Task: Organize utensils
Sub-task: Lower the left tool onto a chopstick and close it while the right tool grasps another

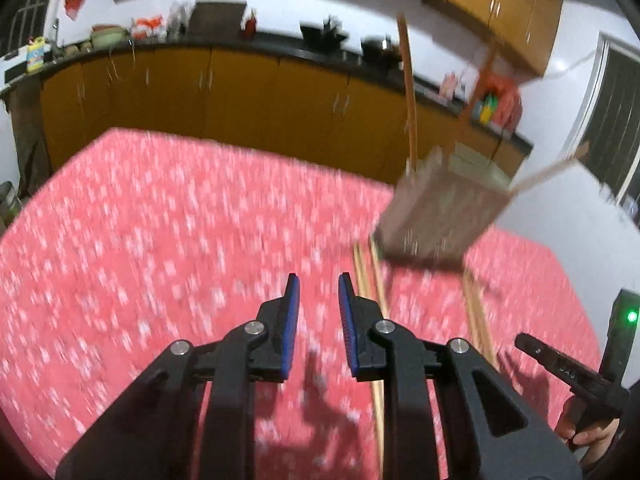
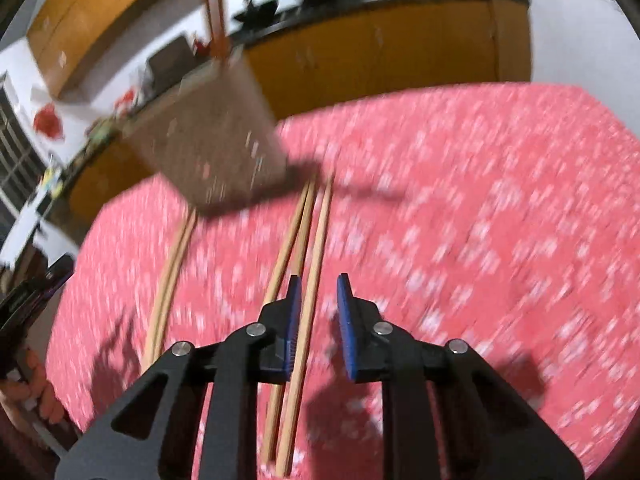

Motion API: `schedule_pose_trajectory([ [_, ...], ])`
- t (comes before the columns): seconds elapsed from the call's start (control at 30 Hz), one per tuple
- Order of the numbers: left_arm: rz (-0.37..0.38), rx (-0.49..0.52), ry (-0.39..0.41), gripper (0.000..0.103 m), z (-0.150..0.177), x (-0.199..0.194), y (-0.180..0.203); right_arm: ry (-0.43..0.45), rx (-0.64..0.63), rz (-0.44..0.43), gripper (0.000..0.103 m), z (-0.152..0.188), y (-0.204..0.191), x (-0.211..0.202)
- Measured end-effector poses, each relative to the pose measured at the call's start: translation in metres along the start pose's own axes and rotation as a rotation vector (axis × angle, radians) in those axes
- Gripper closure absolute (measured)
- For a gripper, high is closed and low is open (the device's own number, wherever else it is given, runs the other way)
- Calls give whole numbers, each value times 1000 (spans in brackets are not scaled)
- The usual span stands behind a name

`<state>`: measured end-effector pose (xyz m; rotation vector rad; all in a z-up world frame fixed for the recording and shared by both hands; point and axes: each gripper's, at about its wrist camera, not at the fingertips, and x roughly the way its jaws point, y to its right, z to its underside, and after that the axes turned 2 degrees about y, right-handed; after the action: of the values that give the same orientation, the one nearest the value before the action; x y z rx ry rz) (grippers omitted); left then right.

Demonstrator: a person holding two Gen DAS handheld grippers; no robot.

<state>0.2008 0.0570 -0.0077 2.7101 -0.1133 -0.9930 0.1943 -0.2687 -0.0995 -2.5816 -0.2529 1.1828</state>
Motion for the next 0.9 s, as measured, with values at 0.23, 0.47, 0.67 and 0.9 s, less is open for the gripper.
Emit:
schedule_pose_trajectory([
  [0.23, 20, 47, -97, 82, 31, 15, 11, -38, -53, 38, 87, 13, -11, 14],
  [0.47, 58, 83, -143, 82, 47, 23, 22, -9, -79, 152, 96, 0, -4, 19],
  [0.67, 92, 101, -187, 82, 55, 32, 31, 11, 3, 175, 96, -14, 18, 22],
  [0.9, 91, 138, -216, 84, 61, 40, 40, 18, -18, 182, 96, -13, 16, 23],
])
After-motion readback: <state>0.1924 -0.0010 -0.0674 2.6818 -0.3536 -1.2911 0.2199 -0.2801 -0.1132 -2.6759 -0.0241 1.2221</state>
